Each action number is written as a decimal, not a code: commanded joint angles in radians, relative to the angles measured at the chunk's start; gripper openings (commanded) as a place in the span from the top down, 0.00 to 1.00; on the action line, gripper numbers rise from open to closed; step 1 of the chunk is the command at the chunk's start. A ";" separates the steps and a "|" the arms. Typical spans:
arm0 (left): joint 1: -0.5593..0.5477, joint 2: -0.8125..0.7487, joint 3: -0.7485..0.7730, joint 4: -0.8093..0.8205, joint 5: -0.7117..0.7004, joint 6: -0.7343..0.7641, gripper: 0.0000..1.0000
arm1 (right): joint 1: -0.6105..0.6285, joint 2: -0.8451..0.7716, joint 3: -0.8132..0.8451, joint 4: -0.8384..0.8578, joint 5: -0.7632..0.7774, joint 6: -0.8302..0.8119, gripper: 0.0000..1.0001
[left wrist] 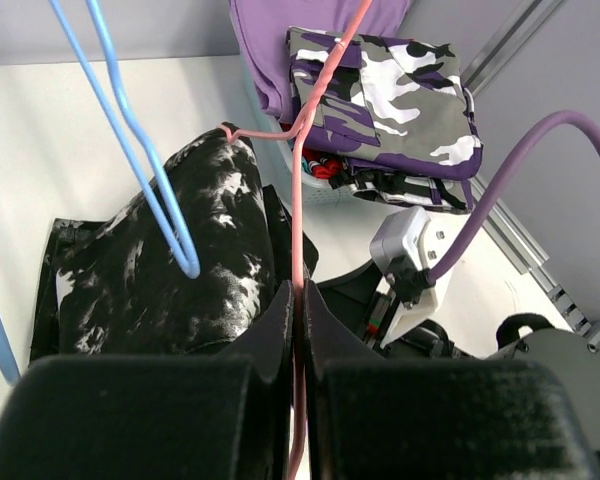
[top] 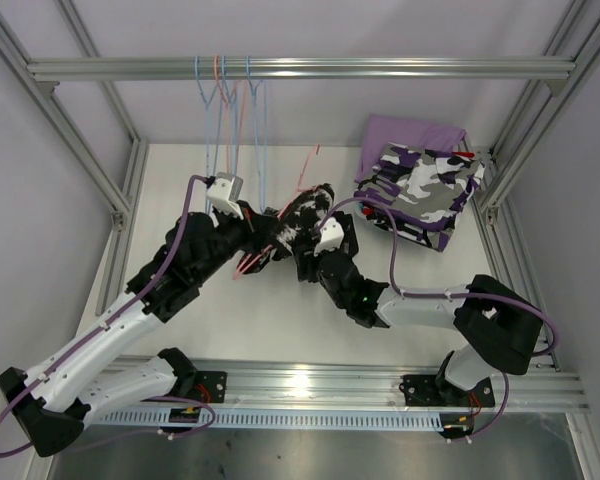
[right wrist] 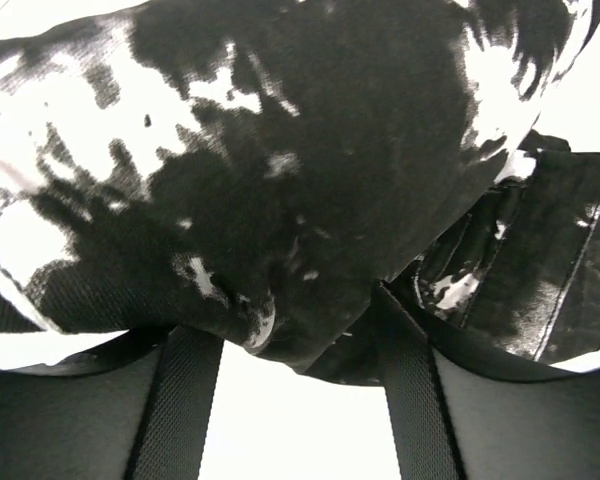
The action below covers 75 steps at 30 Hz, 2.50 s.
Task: Remove the trousers from the hanger
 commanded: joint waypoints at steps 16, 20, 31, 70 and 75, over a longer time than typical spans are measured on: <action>-0.008 -0.023 0.059 0.068 0.031 0.010 1.00 | 0.079 0.104 0.140 0.093 0.091 -0.007 0.29; -0.008 -0.028 0.061 0.068 0.031 0.010 1.00 | 0.087 0.163 0.175 0.115 0.166 -0.030 0.30; -0.008 -0.030 0.061 0.069 0.034 0.007 1.00 | 0.107 0.253 0.094 0.489 0.413 -0.146 0.59; -0.008 0.001 0.055 0.068 0.044 -0.013 1.00 | 0.004 -0.296 0.100 0.170 0.295 -0.298 1.00; -0.008 0.004 0.055 0.068 0.048 -0.016 1.00 | -0.028 -0.365 0.153 0.121 0.289 -0.355 1.00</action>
